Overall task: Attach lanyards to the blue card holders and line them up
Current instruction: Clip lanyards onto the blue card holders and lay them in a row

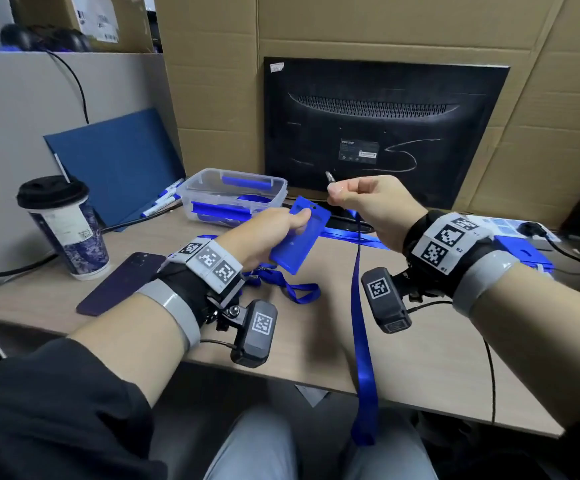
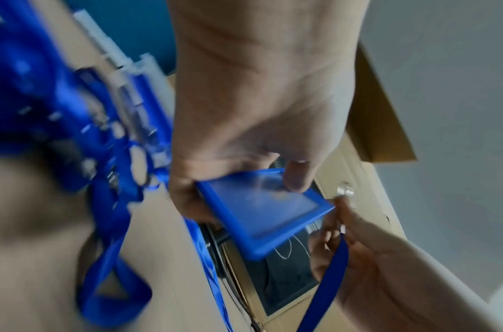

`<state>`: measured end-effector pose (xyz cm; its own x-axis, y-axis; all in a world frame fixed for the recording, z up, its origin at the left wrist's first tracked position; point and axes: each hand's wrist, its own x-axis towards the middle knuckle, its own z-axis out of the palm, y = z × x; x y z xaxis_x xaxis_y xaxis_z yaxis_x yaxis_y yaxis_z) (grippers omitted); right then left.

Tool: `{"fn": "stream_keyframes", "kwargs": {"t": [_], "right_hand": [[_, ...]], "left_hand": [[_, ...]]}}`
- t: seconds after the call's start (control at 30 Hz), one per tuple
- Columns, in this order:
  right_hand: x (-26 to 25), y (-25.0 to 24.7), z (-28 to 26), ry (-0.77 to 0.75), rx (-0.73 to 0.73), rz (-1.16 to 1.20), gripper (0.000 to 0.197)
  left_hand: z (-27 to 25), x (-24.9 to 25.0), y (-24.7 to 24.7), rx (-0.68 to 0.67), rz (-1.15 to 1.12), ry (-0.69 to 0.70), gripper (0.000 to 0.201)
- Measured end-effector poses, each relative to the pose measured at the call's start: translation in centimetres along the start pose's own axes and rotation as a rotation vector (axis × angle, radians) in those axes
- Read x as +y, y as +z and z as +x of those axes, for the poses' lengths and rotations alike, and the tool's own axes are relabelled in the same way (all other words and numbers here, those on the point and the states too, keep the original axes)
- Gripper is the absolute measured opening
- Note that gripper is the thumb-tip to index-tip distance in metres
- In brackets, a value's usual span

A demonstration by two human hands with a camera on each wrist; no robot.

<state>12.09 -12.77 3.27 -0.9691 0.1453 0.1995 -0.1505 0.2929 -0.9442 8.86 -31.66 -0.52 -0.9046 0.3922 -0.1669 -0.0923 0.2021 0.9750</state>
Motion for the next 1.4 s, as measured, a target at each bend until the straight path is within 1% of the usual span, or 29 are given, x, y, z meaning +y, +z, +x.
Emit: {"fn": "stream_keyframes", "kwargs": {"t": [0.07,0.13,0.2,0.27,0.3,0.37,0.4,0.43,0.47,0.53,0.6,0.63,0.7,0.77,0.83,0.9,0.93,0.97,1.0,1.07,1.1,1.17,1.23,1.3,1.4], "right_hand": [[-0.4,-0.1,0.2,-0.008,-0.04,0.117,0.02],[-0.8,-0.1,0.3,-0.01,-0.035,0.287,0.022],[-1.1,0.0,0.4,-0.034,0.005,0.44,0.017],[-0.8,-0.2,0.9,-0.122,0.075,0.493,0.013],[-0.5,-0.6,1.2,-0.175,0.124,0.458,0.014],[0.3,-1.4,1.6,-0.283,0.229,0.265,0.021],[0.6,-1.9,1.6,-0.309,0.274,0.142,0.024],[0.7,-2.2,1.5,-0.312,0.304,0.026,0.025],[0.9,-2.4,1.5,-0.289,0.317,-0.083,0.026],[1.5,-2.4,1.5,-0.187,0.277,-0.245,0.026],[1.8,-1.9,1.3,-0.068,0.19,-0.281,0.025],[1.9,-1.5,1.1,-0.009,0.13,-0.253,0.023],[1.8,-0.5,0.2,0.114,-0.039,-0.179,0.02],[1.4,0.5,-1.0,0.196,-0.202,-0.172,0.024],[1.3,1.2,-1.6,0.223,-0.321,-0.203,0.035],[1.7,1.6,-1.7,0.215,-0.447,-0.246,0.056],[1.8,1.8,-1.7,0.205,-0.514,-0.283,0.064],[1.9,2.0,-1.8,0.187,-0.571,-0.325,0.063],[1.9,2.3,-1.9,0.157,-0.603,-0.362,0.056],[2.0,3.1,-2.0,0.094,-0.584,-0.392,0.031],[2.2,3.6,-1.8,0.075,-0.549,-0.383,0.023],[2.3,4.5,-1.3,0.084,-0.493,-0.331,0.023],[2.3,5.3,-0.3,0.146,-0.425,-0.225,0.023],[1.6,5.8,1.1,0.184,-0.318,-0.123,0.02],[0.0,6.7,3.9,0.13,-0.203,0.051,0.021]], "left_hand": [[-0.3,-0.3,0.5,-0.144,-0.279,-0.078,0.025],[-0.8,-0.6,1.2,-0.289,-0.43,-0.123,0.031],[-1.3,-0.6,1.8,-0.403,-0.49,-0.144,0.04],[-1.7,-0.6,2.0,-0.436,-0.482,-0.16,0.042],[-1.9,-0.6,1.9,-0.427,-0.462,-0.171,0.042],[-2.0,-0.5,1.3,-0.37,-0.423,-0.187,0.05],[-1.9,-0.5,0.8,-0.331,-0.413,-0.187,0.051],[-2.0,-0.4,0.4,-0.289,-0.404,-0.179,0.045],[-1.8,-0.3,0.0,-0.24,-0.382,-0.159,0.037],[-1.4,-0.3,-0.7,-0.142,-0.317,-0.112,0.025],[-0.9,0.0,-1.0,-0.104,-0.265,-0.056,0.023],[-0.9,0.2,-1.1,-0.102,-0.27,-0.03,0.022],[-1.1,0.7,-1.2,-0.099,-0.332,0.02,0.022],[-1.1,1.0,-1.4,-0.092,-0.431,0.065,0.021],[-1.0,1.2,-1.5,-0.08,-0.532,0.102,0.02],[-0.9,1.4,-1.8,-0.087,-0.594,0.118,0.024],[-0.9,1.5,-1.9,-0.096,-0.608,0.123,0.024],[-1.1,1.7,-1.9,-0.107,-0.615,0.125,0.023],[-1.2,1.9,-1.9,-0.115,-0.621,0.128,0.02],[-1.6,2.3,-1.9,-0.136,-0.643,0.144,0.018],[-1.7,2.4,-2.0,-0.136,-0.65,0.151,0.018],[-1.8,2.5,-2.7,-0.103,-0.65,0.161,0.021],[-1.8,2.3,-3.9,-0.054,-0.623,0.154,0.024],[-1.3,1.8,-5.4,0.071,-0.589,0.13,0.022],[-0.1,0.4,-7.9,0.401,-0.453,0.09,0.017]]}}
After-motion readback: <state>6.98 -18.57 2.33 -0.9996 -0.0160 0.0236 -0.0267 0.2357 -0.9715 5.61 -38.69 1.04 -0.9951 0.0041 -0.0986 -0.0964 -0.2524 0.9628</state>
